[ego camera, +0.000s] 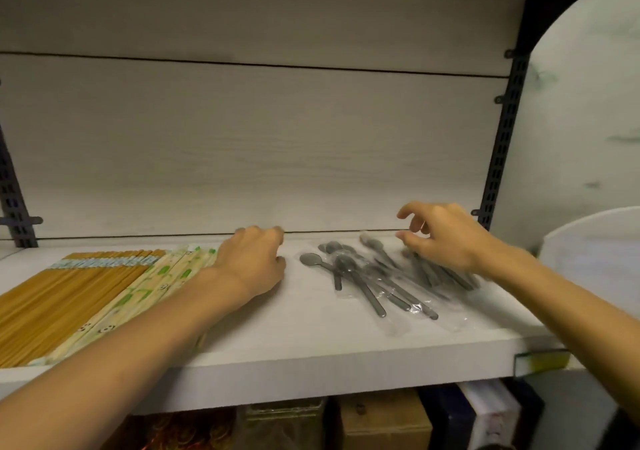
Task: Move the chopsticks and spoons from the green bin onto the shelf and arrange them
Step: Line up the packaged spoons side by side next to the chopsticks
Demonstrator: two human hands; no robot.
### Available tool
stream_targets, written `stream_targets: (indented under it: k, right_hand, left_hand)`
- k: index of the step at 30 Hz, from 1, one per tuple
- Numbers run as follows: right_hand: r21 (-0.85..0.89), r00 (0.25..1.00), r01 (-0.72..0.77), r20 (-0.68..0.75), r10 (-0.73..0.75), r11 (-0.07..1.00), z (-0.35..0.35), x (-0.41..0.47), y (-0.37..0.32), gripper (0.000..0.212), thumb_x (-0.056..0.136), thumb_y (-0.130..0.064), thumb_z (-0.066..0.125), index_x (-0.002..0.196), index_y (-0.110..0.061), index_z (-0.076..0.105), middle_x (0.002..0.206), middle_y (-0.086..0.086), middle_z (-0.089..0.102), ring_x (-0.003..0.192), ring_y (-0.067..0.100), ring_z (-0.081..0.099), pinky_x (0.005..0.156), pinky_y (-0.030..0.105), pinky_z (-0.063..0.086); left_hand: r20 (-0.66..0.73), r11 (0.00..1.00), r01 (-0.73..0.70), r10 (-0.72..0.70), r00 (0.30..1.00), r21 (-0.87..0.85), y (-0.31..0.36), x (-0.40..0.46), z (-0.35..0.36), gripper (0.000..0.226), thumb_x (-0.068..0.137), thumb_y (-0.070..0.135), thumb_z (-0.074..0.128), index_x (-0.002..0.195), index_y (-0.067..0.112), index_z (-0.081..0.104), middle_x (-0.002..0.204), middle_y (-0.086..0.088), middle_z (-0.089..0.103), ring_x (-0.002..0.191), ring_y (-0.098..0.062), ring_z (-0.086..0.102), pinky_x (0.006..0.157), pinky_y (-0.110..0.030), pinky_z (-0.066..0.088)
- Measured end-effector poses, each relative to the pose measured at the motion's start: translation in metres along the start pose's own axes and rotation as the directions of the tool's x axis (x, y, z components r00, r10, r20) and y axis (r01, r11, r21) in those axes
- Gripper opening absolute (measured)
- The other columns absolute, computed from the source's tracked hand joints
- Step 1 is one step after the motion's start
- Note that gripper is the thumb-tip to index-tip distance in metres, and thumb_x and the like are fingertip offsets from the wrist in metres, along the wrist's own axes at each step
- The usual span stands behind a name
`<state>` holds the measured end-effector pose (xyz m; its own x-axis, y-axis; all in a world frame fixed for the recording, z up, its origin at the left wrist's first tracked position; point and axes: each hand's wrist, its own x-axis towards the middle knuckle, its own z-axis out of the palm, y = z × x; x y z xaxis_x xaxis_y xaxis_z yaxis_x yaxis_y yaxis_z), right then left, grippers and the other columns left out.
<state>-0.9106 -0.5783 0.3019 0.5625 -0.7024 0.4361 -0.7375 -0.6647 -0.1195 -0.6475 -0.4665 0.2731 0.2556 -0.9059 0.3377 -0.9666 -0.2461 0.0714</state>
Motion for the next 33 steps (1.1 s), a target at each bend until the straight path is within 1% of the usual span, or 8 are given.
stream_targets:
  k: [4,7,11,15,19,23,27,33]
  right_hand:
    - [-0.005,0.996,-0.086,0.022,0.086,0.996,-0.010,-0.026,0.017,0.032,0.092,-0.040,0.058,0.118,-0.021,0.060,0.092,-0.006,0.067,0.091,0.016,0.061,0.077,0.029,0.044]
    - [-0.040,0.989,-0.122,0.074,0.125,0.992,-0.016,-0.048,0.031,0.030,0.090,-0.037,0.061,0.115,-0.021,0.066,0.107,0.000,0.069,0.094,0.016,0.060,0.077,0.024,0.040]
    - [-0.015,0.936,-0.210,0.285,0.206,0.978,-0.025,-0.070,0.043,0.046,0.085,-0.055,0.062,0.121,-0.028,0.064,0.131,-0.008,0.057,0.116,0.015,0.052,0.093,0.028,0.041]
    - [0.118,0.848,-0.296,0.488,0.204,0.948,-0.024,-0.083,0.044,0.072,0.068,-0.079,0.054,0.133,-0.049,0.047,0.152,-0.013,0.033,0.137,0.011,0.032,0.112,0.036,0.026]
    - [0.067,0.880,-0.211,0.447,0.160,0.975,-0.012,-0.079,0.047,0.069,0.075,-0.073,0.054,0.139,-0.049,0.041,0.157,-0.007,0.024,0.143,0.016,0.023,0.116,0.038,0.018]
    - [-0.079,0.934,-0.062,0.347,0.086,0.995,0.003,-0.065,0.052,0.065,0.081,-0.077,0.041,0.138,-0.046,0.042,0.150,-0.005,0.040,0.136,0.025,0.033,0.114,0.046,0.026]
    - [-0.058,0.948,0.044,0.317,-0.024,0.997,0.009,-0.047,0.054,0.067,0.083,-0.077,0.036,0.141,-0.044,0.040,0.145,-0.005,0.047,0.132,0.025,0.036,0.109,0.047,0.030]
    - [-0.034,0.906,0.068,0.420,-0.048,0.997,0.023,-0.019,0.055,0.077,0.073,-0.088,0.028,0.142,-0.054,0.027,0.155,-0.012,0.032,0.139,0.030,0.024,0.110,0.059,0.023]
  left_hand:
    - [0.124,0.926,-0.237,0.283,0.951,-0.295,0.028,0.001,0.001,0.043,0.088,0.053,0.052,0.127,0.034,0.050,0.120,-0.002,0.059,0.115,-0.024,0.053,0.096,-0.035,0.044]
    - [0.214,0.861,-0.363,0.454,0.865,-0.357,0.051,-0.003,0.004,0.060,0.079,0.077,0.036,0.128,0.044,0.046,0.125,0.007,0.055,0.117,-0.019,0.050,0.099,-0.042,0.043]
    - [0.366,0.907,-0.355,0.416,0.832,-0.224,0.073,-0.007,0.010,0.084,0.072,0.089,0.020,0.142,0.045,0.030,0.153,0.006,0.029,0.140,-0.025,0.027,0.109,-0.050,0.031]
    - [0.395,0.927,-0.351,0.374,0.839,-0.133,0.083,-0.004,0.017,0.091,0.072,0.089,0.018,0.149,0.040,0.017,0.160,0.001,0.016,0.143,-0.029,0.023,0.111,-0.050,0.028]
    - [0.364,0.932,-0.330,0.362,0.858,-0.149,0.086,0.005,0.024,0.072,0.087,0.073,0.025,0.149,0.038,0.014,0.159,0.004,0.019,0.141,-0.028,0.028,0.109,-0.048,0.030]
    - [0.267,0.950,-0.281,0.308,0.913,-0.132,0.088,0.010,0.029,0.058,0.096,0.058,0.026,0.148,0.036,0.016,0.154,0.000,0.029,0.135,-0.029,0.035,0.104,-0.045,0.036]
    - [0.192,0.959,-0.252,0.274,0.942,-0.131,0.093,0.013,0.031,0.052,0.097,0.055,0.023,0.145,0.035,0.022,0.149,-0.006,0.033,0.131,-0.029,0.037,0.100,-0.043,0.039]
    - [0.236,0.916,-0.321,0.376,0.896,-0.240,0.105,0.007,0.027,0.048,0.096,0.058,0.024,0.143,0.047,0.026,0.153,0.009,0.025,0.141,-0.018,0.024,0.109,-0.038,0.030]
